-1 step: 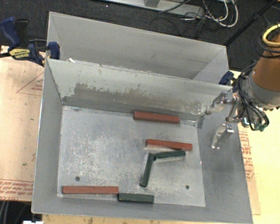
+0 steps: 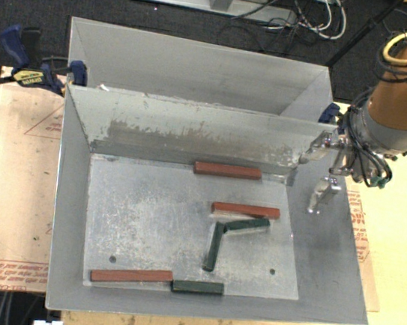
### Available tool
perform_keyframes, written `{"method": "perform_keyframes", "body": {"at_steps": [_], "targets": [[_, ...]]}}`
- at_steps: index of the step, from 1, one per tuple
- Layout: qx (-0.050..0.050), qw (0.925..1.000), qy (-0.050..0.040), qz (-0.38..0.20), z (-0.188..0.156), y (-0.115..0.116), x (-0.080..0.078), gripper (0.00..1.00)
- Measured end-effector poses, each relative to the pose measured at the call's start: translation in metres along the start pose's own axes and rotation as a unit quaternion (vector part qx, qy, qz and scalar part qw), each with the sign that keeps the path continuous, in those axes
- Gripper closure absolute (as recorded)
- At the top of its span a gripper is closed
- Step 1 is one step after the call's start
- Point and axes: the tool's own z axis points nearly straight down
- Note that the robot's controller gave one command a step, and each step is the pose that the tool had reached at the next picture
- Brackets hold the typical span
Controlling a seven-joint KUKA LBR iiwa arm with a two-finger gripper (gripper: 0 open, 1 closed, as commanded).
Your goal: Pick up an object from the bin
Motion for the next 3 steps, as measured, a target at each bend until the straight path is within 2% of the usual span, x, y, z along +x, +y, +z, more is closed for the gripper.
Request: {"method": "perform_keyframes", "body": {"at_steps": [1, 2, 3], "targets": [[0.000, 0.9986, -0.0013, -0.052, 0.063, 0.037, 0.012, 0.00], [-0.001, 0.9884, 0.0015, -0.152, 0.062, 0.074, 0.005, 0.00], [-0.001, 0.9980, -0.0005, -0.062, 0.093, 0.096, 0.008, 0.00]]}}
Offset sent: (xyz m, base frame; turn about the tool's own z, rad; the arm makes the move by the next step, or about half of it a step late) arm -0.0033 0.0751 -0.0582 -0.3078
